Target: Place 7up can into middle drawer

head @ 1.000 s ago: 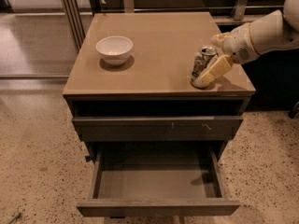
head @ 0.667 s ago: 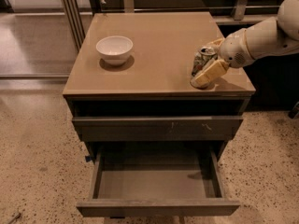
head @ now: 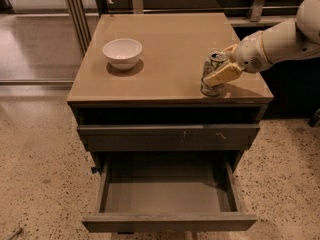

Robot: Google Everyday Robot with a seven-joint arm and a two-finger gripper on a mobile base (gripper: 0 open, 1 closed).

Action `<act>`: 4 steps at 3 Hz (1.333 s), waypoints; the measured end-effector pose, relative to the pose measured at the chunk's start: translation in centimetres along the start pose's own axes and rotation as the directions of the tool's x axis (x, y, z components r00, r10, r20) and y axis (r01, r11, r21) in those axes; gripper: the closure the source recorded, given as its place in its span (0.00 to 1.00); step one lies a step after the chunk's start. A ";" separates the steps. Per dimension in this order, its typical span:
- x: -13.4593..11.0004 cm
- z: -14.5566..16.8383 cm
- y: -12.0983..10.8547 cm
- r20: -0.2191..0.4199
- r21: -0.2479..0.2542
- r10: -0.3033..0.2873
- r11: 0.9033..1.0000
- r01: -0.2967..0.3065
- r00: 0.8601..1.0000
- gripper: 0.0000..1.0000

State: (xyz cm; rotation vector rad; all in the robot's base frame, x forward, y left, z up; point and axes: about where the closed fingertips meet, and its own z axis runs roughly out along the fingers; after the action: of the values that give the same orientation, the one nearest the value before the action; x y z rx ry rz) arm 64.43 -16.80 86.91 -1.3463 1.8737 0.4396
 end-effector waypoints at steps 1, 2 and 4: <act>-1.6 -0.3 1.7 0.022 -0.074 -0.062 0.995 0.063 0.998 0.88; -4.1 -1.8 5.8 0.068 -0.213 -0.156 0.963 0.167 0.985 1.00; -4.7 -4.6 12.1 0.077 -0.436 -0.208 0.873 0.220 0.975 1.00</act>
Offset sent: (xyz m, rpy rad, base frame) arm -0.1134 0.0522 0.0624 0.0198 0.0534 0.5181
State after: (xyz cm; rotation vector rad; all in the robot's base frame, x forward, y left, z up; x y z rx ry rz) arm 52.32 -12.25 91.55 -1.8161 1.6305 0.7991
